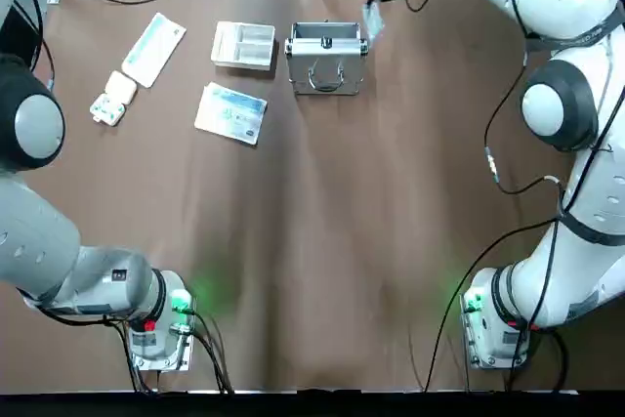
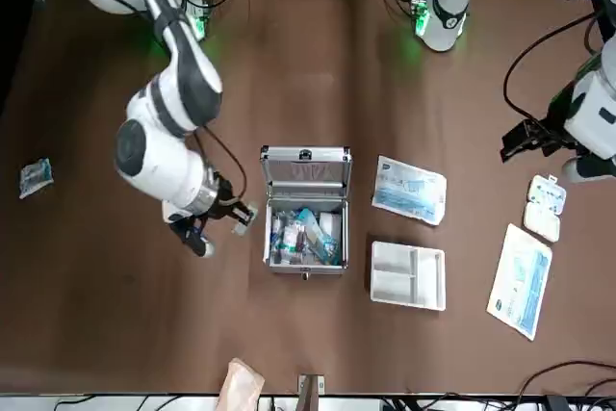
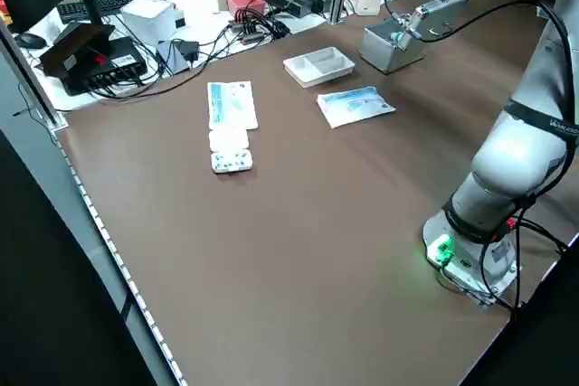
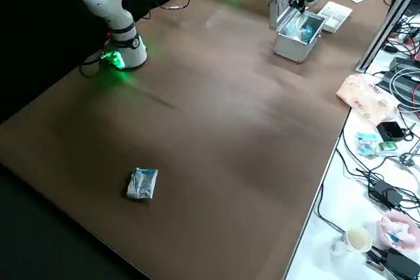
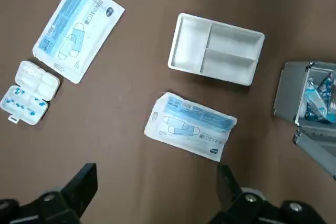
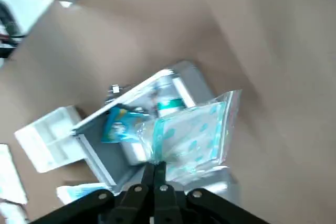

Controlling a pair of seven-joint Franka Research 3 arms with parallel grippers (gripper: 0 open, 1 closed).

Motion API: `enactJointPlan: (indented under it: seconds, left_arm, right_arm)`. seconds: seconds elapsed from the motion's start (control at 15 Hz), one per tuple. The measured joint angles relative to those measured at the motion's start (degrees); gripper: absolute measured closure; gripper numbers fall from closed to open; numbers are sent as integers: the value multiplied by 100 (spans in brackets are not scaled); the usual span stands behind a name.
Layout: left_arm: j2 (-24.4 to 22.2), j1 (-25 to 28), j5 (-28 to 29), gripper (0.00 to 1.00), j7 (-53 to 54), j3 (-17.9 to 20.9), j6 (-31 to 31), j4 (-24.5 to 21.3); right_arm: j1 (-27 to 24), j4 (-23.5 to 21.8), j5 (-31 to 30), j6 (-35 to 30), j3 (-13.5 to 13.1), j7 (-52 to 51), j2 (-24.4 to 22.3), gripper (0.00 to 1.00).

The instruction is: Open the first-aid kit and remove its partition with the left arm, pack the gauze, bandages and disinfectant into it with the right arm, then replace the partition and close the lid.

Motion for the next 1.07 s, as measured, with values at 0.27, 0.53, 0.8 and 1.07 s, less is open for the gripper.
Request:
enactJointPlan:
  seconds: [0.27,0.53,0.8,1.07]
  left_arm:
    - [5,-1,96,0,210,-29,0,-25]
    - [20,2,97,0,297,-30,0,-30]
    - [54,1,97,0,297,-30,1,-33]
    - [54,29,97,0,297,-27,6,-33]
  right_arm:
    - [394,-1,109,920,-3,109,358,99]
    - [702,9,114,1252,-2,108,677,99]
    - [1209,11,115,2150,-5,109,993,99]
    - [1308,13,115,2246,-8,106,1094,97]
